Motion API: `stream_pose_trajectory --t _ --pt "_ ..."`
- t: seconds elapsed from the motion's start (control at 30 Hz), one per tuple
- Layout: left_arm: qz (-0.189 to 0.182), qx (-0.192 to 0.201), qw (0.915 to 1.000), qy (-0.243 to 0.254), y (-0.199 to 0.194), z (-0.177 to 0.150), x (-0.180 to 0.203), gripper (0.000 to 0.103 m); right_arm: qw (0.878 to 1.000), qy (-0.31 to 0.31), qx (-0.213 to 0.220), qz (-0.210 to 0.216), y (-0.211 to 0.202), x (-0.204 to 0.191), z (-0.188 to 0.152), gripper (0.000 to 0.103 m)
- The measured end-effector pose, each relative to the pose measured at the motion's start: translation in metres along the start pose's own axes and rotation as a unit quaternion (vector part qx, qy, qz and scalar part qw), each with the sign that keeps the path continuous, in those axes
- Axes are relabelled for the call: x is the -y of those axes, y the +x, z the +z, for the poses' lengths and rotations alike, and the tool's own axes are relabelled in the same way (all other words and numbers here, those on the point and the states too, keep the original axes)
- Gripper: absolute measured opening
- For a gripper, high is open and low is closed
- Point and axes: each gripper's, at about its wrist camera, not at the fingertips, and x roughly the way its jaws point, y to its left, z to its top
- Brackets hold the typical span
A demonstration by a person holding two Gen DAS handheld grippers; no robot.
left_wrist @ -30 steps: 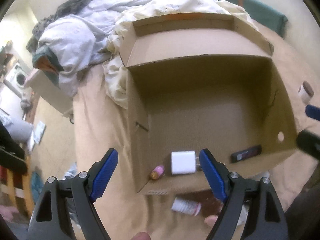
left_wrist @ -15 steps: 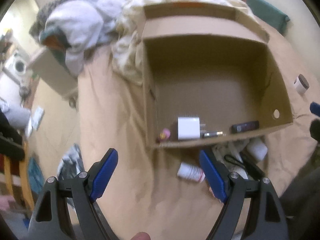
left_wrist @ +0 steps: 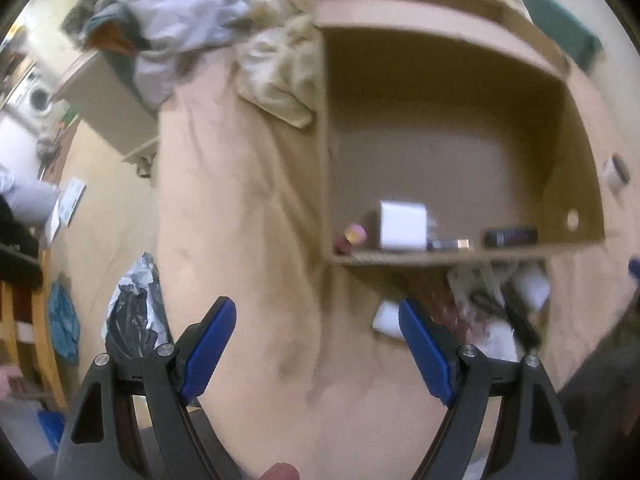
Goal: Organize rigid objects
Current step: 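Withdraw both tools from the box toward the remaining items, then grasp the white pill bottle with the left tool while the right tool grasps the white earbud case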
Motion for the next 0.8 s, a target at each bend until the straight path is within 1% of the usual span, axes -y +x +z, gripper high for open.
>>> stream_pose_trajectory --t 0.1,0.23,0.3,0.37,0.43,0.5,0.57,0.6,0.63,0.67,0.8 --pt "0.001 -0.022 0.9995 0.024 0.014 -0.007 0.012 0.082 1.000 0.002 0.000 0.009 0.002 -0.002 0.002 0.103" --pt "-0.023 -0.050 0.9970 0.053 0.035 -0.011 0.027 0.082 1.000 -0.019 -0.006 0.007 0.004 -0.012 0.000 0.103" --pt "-0.032 -0.054 0.9952 0.075 0.042 -0.010 0.037 0.082 1.000 -0.024 -0.007 0.006 0.005 -0.014 -0.001 0.103" --pt "-0.042 -0.059 0.9927 0.096 0.049 -0.009 0.047 0.081 1.000 -0.021 -0.010 0.007 0.005 -0.012 -0.001 0.103" --pt "-0.051 -0.069 0.9905 0.108 0.058 -0.010 0.054 0.078 1.000 -0.016 -0.010 0.006 0.005 -0.009 0.000 0.103" --pt "-0.056 -0.084 0.9881 0.116 0.070 -0.011 0.061 0.078 1.000 -0.011 -0.011 0.004 0.005 -0.006 -0.001 0.103" --pt "-0.054 -0.090 0.9867 0.124 0.080 -0.011 0.064 0.067 1.000 -0.008 -0.012 0.003 0.006 -0.004 -0.001 0.103" --pt "-0.052 -0.092 0.9863 0.126 0.084 -0.011 0.065 0.054 1.000 -0.007 -0.013 0.002 0.007 -0.003 -0.001 0.103" --pt "-0.063 -0.098 0.9856 0.123 0.088 -0.011 0.064 0.044 1.000 -0.005 -0.015 0.002 0.007 -0.002 -0.001 0.103" --pt "-0.070 -0.105 0.9849 0.118 0.091 -0.011 0.064 0.045 1.000 -0.003 -0.017 0.001 0.008 -0.001 -0.001 0.103" --pt "-0.064 -0.103 0.9846 0.127 0.092 -0.011 0.068 0.044 1.000 0.013 -0.024 0.008 0.012 0.006 -0.001 0.103"
